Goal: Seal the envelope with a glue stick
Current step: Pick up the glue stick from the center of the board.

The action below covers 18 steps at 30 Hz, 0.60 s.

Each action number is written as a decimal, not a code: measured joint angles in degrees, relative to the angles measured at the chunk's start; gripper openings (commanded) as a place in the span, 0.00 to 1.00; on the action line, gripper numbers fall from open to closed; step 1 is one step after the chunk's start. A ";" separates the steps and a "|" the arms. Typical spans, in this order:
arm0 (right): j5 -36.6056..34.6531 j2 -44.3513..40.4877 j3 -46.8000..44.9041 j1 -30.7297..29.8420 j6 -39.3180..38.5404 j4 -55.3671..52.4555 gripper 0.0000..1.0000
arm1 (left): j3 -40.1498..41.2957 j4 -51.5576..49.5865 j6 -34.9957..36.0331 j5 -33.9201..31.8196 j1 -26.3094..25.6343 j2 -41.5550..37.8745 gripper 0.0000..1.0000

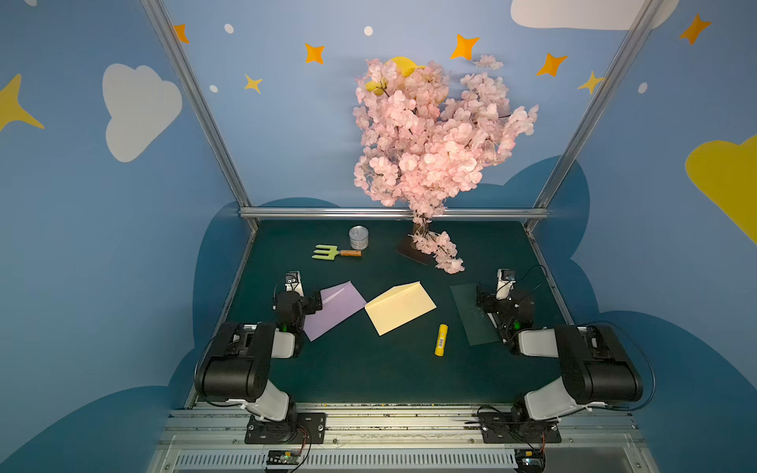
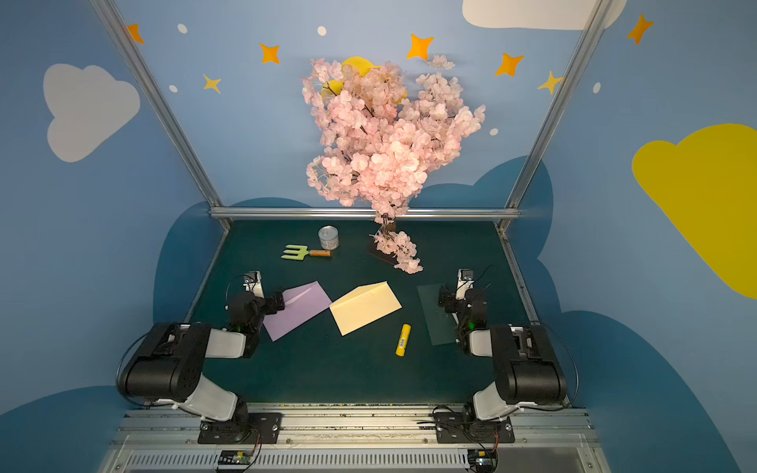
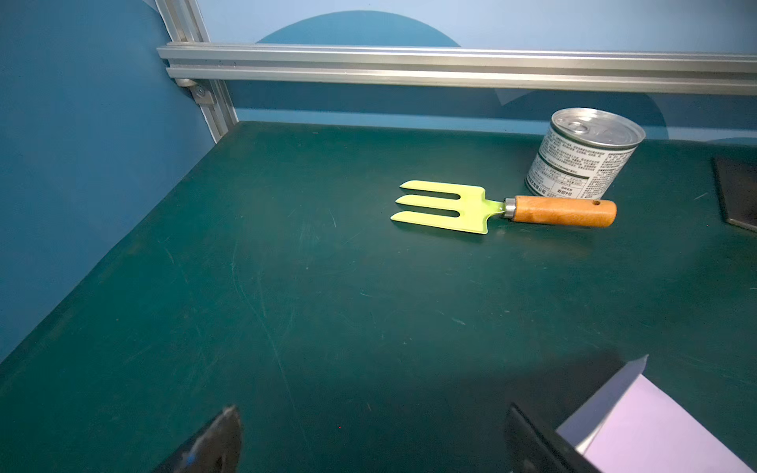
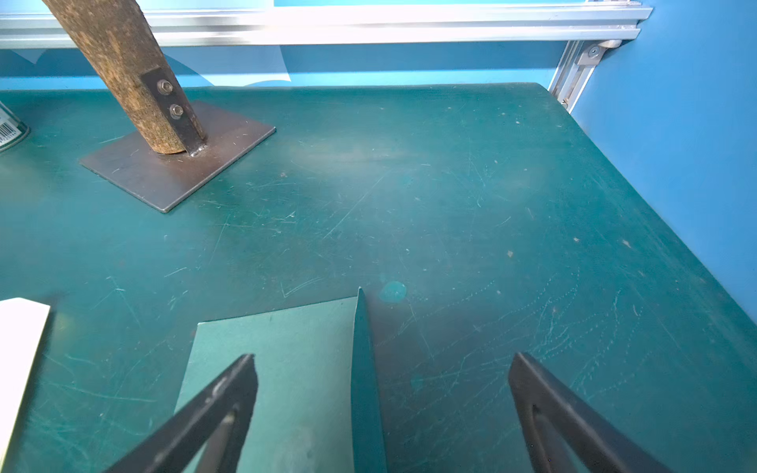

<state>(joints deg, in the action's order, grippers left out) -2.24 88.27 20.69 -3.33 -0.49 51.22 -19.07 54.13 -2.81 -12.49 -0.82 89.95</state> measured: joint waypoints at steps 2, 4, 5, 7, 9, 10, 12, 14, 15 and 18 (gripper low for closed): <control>0.00 0.00 0.00 0.00 0.00 0.00 0.98 | -0.02 0.00 0.00 0.00 0.02 0.00 1.00; 0.00 0.00 0.00 0.00 0.00 0.00 0.98 | 0.00 0.00 0.00 0.00 0.00 0.00 1.00; 0.00 0.00 0.00 0.00 0.00 0.00 0.98 | -0.02 0.00 0.00 0.00 0.02 0.00 1.00; 0.00 0.00 0.00 0.04 0.02 0.00 0.98 | -0.02 0.00 0.00 0.00 0.00 0.00 1.00; 0.02 0.00 0.00 0.04 0.02 0.00 0.98 | -0.02 0.00 0.00 0.00 0.02 0.00 1.00; 0.15 0.00 0.00 0.15 0.02 0.00 0.98 | 0.00 0.00 0.00 0.00 0.02 0.00 1.00; 0.68 0.00 0.00 0.48 0.09 0.00 0.98 | 0.00 0.00 0.00 0.00 0.02 0.00 1.00; 1.11 0.00 0.00 0.90 0.20 0.00 0.98 | -0.02 0.00 0.00 0.00 0.02 0.00 1.00; 1.31 0.00 0.00 1.01 0.22 0.00 0.98 | -0.02 0.00 0.00 0.00 0.02 0.00 1.00; 1.51 0.00 0.00 1.20 0.24 0.00 0.98 | -0.02 0.00 0.00 0.00 0.00 0.00 1.00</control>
<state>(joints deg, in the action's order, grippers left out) -0.73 88.27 20.69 -2.13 -0.25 51.22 -19.09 54.13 -2.81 -12.49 -0.82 89.95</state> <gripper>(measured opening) 0.978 0.998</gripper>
